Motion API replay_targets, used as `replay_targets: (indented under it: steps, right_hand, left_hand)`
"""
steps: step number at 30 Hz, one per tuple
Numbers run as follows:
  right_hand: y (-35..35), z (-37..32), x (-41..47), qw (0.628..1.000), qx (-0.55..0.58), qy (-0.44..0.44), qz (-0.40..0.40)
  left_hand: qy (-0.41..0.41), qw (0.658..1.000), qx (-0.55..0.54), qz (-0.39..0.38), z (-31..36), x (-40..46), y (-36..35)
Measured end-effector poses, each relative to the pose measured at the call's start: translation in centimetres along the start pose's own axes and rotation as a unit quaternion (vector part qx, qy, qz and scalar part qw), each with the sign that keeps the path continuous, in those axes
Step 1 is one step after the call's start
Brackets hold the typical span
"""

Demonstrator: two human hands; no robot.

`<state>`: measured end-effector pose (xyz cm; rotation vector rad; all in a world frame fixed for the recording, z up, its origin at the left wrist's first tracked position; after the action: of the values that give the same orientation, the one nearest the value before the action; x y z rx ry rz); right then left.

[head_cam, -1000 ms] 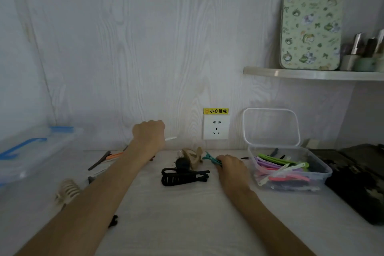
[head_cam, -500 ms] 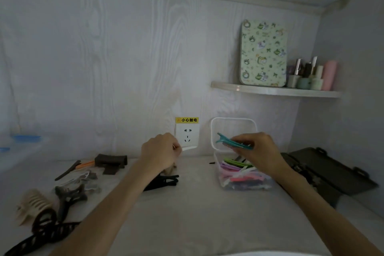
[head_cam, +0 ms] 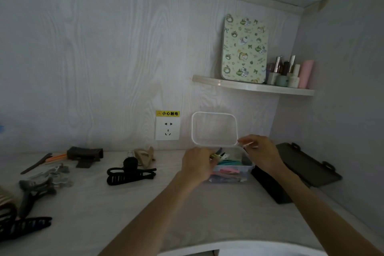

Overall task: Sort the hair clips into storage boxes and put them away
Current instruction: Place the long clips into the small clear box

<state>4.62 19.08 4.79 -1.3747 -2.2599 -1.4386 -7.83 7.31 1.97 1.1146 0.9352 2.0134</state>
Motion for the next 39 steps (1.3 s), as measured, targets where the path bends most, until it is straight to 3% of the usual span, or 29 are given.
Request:
replay_targets:
  steps: [2, 5, 12, 14, 17, 20, 22, 27, 31, 36, 39]
  right_hand:
    - [0.1, -1.3, -0.1, 1.000, 0.008, 0.004, 0.024]
    - [-1.1, -5.1, -0.5, 0.998, 0.042, 0.034, 0.031]
    - [-12.3, -16.4, -3.5, 0.987, 0.058, 0.135, -0.068]
    - [-16.0, -19.5, -4.8, 0.978, 0.018, 0.182, -0.104]
    - [-19.9, -22.9, -6.1, 0.964, -0.019, 0.236, -0.123]
    - [-23.1, -24.0, -7.0, 0.954, -0.074, 0.244, -0.156]
    - [-24.4, -24.3, -7.7, 0.946, -0.097, 0.254, -0.177]
    - [-23.4, -24.6, -7.9, 0.959, -0.042, 0.241, -0.140]
    - [-21.8, -25.3, -8.1, 0.957, -0.001, 0.259, -0.133]
    - [-20.9, -25.2, -7.0, 0.956, -0.034, 0.254, -0.140]
    - [-21.3, -25.7, -6.4, 0.954, -0.059, 0.250, -0.157]
  left_hand:
    - [-0.023, 0.999, 0.026, -0.026, 0.0, -0.8, -0.1]
    - [-0.042, 0.998, 0.016, 0.036, -1.8, -2.3, 3.2]
    - [0.072, 0.983, 0.138, 0.094, -14.4, -9.7, 12.5]
    - [0.126, 0.976, 0.174, 0.043, -18.5, -12.4, 15.0]
    - [0.191, 0.957, 0.180, -0.122, -23.5, -16.6, 17.8]
    - [0.206, 0.901, 0.228, -0.307, -26.3, -20.9, 18.4]
    - [0.207, 0.877, 0.244, -0.359, -26.7, -22.5, 17.6]
    - [0.183, 0.933, 0.191, -0.243, -25.7, -20.2, 13.5]
    - [0.224, 0.965, 0.015, -0.134, -23.0, -16.4, 9.1]
    - [0.262, 0.962, 0.041, -0.063, -20.9, -14.0, 7.5]
    - [0.226, 0.964, 0.096, 0.101, -21.6, -14.1, 12.4]
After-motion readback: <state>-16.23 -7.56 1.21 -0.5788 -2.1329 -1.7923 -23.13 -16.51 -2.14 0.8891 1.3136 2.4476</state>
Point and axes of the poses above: each hand's wrist, its own x-axis towards the middle knuckle, its own y-axis out of the back of the hand, z = x × y, the point moved 9 cm from there along x, towards the middle knuckle, and after that the axes turned 4 degrees about y, right-handed, at the moved point
